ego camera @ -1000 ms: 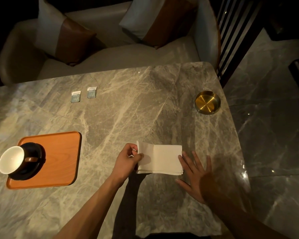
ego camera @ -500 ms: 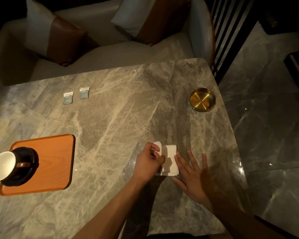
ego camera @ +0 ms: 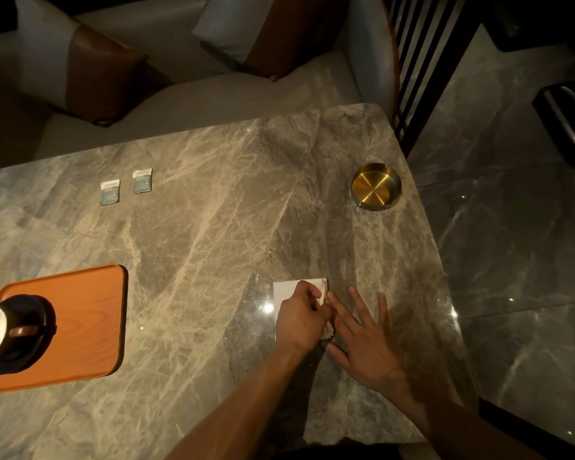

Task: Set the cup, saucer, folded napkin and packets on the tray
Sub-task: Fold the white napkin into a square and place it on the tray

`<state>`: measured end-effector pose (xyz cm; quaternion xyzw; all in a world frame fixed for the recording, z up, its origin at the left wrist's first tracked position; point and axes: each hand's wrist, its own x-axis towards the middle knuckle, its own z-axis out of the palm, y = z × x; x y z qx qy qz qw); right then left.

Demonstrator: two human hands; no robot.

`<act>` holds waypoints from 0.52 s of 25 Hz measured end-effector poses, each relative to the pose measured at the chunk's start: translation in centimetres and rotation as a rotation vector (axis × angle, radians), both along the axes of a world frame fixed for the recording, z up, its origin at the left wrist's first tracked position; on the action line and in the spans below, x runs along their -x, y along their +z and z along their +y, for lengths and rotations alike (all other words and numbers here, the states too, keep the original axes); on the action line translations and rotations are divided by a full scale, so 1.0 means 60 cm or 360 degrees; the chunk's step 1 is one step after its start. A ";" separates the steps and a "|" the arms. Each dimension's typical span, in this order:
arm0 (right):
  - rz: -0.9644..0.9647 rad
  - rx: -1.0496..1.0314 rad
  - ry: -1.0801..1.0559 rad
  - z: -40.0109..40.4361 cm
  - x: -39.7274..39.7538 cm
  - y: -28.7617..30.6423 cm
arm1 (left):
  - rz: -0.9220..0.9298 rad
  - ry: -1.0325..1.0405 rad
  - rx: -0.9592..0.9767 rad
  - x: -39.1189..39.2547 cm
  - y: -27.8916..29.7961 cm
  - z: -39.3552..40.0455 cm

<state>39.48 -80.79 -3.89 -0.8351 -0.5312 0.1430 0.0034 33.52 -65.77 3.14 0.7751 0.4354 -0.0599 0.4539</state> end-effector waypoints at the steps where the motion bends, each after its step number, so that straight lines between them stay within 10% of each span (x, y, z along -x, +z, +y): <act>1: 0.0000 0.0004 0.0002 0.000 0.000 0.001 | 0.0005 0.0004 0.0006 -0.001 -0.002 -0.001; 13: 0.0066 -0.0133 -0.0092 -0.008 -0.003 0.006 | -0.0050 0.0097 0.0229 0.004 -0.018 -0.005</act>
